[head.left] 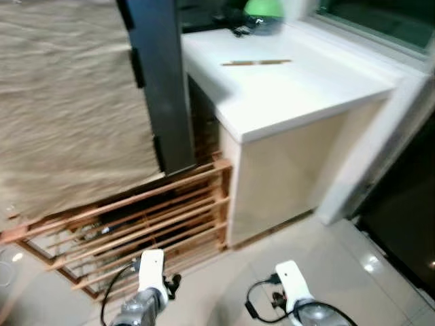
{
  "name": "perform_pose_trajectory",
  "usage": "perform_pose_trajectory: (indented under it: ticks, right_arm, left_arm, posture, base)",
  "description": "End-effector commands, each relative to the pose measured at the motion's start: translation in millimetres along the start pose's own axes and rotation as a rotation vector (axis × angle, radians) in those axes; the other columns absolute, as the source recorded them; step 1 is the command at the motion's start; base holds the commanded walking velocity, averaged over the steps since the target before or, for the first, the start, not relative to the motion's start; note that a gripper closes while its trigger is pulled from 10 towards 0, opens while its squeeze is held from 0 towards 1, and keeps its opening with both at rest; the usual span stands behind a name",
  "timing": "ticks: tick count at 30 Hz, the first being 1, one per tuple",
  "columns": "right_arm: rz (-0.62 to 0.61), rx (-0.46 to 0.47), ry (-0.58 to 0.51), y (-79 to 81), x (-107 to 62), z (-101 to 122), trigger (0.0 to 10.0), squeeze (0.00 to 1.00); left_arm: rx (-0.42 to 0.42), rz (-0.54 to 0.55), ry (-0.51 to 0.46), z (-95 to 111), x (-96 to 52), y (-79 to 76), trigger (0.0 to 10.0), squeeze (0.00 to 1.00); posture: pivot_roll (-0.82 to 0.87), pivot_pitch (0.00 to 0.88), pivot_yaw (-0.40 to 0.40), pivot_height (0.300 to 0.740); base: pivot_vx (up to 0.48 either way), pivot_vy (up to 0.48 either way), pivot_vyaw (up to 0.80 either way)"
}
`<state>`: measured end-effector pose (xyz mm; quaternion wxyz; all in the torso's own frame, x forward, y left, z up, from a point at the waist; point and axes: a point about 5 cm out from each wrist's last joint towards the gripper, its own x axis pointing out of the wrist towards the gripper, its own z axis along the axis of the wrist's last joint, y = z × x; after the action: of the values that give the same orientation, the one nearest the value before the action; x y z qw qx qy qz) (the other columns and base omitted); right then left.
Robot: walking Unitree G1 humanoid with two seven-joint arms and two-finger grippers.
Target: Clothes washing
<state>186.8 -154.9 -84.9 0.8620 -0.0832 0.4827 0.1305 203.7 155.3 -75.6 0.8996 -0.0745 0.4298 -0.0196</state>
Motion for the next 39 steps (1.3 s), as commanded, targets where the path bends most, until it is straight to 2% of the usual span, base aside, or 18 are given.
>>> perform_pose_trajectory:
  ticks: [1, 4, 8, 16, 39]
  right_arm:
    - [0.005, 0.014, -0.006, 1.2, 0.7, 3.3, 10.0, 0.0]
    - [-0.001, 0.023, -0.007, 1.0, 0.8, 3.9, 10.0, 0.0]
    - [-0.03, 0.095, -0.01, -3.3, 0.6, 5.3, 10.0, 0.0]
    - [-0.031, 0.088, -0.01, -3.5, 0.9, 7.7, 10.0, 0.0]
    - [-0.026, 0.062, 0.004, -4.0, 1.5, 11.6, 10.0, 0.0]
  left_arm:
    - [0.001, 0.004, -0.002, 0.0, -0.5, 2.6, 10.0, 0.0]
    - [-0.002, 0.004, -0.003, 0.4, -0.4, 2.8, 10.0, 0.0]
    - [0.0, 0.002, -0.003, 1.2, -0.3, 2.9, 10.0, 0.0]
    - [0.001, 0.003, -0.003, 2.5, -0.1, 3.4, 10.0, 0.0]
    - [0.017, 0.009, 0.003, 4.8, 0.2, 5.2, 10.0, 0.0]
  posture:
    - [-0.01, 0.0, -0.029, 0.74]
    - [-0.01, 0.0, -0.029, 0.74]
    - [-0.01, 0.0, -0.031, 0.74]
    - [-0.01, 0.0, -0.031, 0.74]
    - [-0.01, 0.0, -0.035, 0.74]
  base:
    - [0.0, 0.0, 0.8]
    - [0.0, 0.39, 0.8]
    - [0.0, 0.48, 0.0]
    - [0.0, 0.48, 0.0]
    - [0.0, 0.0, 0.0]
